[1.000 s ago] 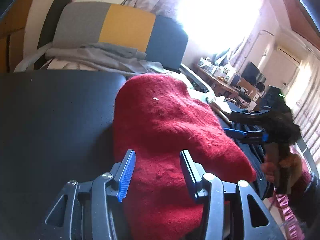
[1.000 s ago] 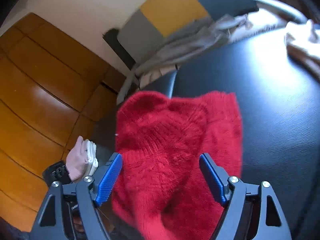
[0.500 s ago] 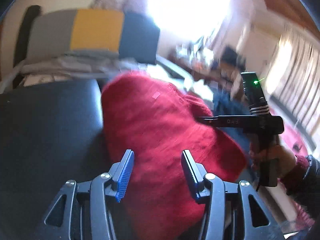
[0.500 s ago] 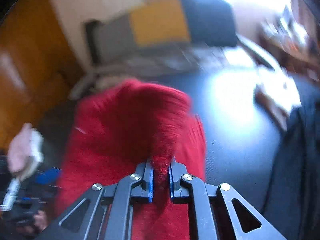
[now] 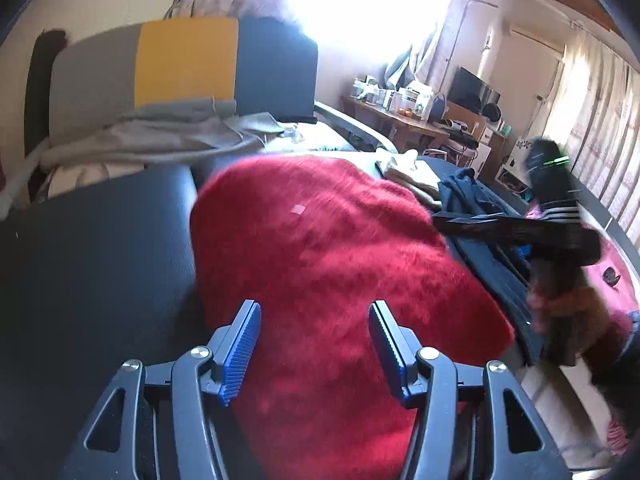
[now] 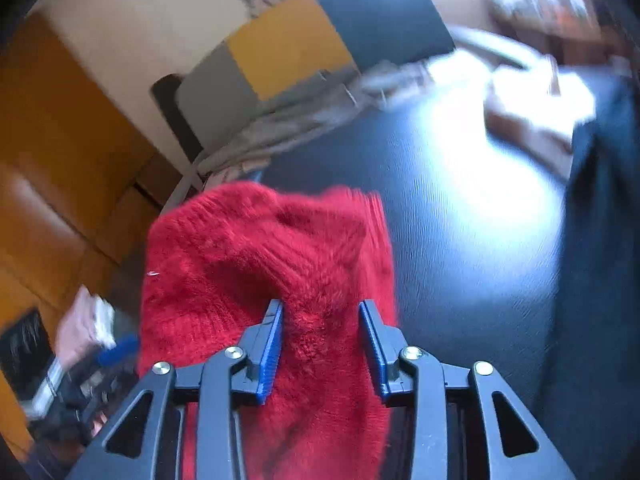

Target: Fold clothes

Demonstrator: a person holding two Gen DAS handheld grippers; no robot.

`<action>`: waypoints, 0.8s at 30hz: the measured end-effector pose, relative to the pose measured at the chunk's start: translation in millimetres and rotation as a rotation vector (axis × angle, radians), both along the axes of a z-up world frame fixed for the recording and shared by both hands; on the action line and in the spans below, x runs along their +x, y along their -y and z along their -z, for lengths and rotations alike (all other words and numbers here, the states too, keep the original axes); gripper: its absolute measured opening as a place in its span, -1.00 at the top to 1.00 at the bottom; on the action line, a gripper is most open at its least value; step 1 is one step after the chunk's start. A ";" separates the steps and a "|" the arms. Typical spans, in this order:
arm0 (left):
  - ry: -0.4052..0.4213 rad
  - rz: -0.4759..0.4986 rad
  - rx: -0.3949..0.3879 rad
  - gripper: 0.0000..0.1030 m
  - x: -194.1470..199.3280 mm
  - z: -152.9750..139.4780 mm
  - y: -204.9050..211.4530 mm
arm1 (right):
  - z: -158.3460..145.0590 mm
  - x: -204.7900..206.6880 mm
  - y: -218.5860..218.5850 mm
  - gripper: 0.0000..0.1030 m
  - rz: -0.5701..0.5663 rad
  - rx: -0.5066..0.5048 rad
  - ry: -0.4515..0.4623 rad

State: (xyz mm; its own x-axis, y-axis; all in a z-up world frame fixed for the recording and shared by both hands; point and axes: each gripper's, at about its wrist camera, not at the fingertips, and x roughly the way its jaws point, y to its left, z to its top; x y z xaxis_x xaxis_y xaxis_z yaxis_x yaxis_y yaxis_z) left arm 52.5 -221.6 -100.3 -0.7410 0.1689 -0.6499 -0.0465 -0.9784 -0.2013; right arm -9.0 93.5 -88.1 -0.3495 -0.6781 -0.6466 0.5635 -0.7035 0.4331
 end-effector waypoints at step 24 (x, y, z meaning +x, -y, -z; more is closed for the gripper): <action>-0.037 -0.052 0.149 -0.09 8.4 -3.3 28.9 | 46.3 76.4 -19.3 0.36 -0.195 0.138 -0.112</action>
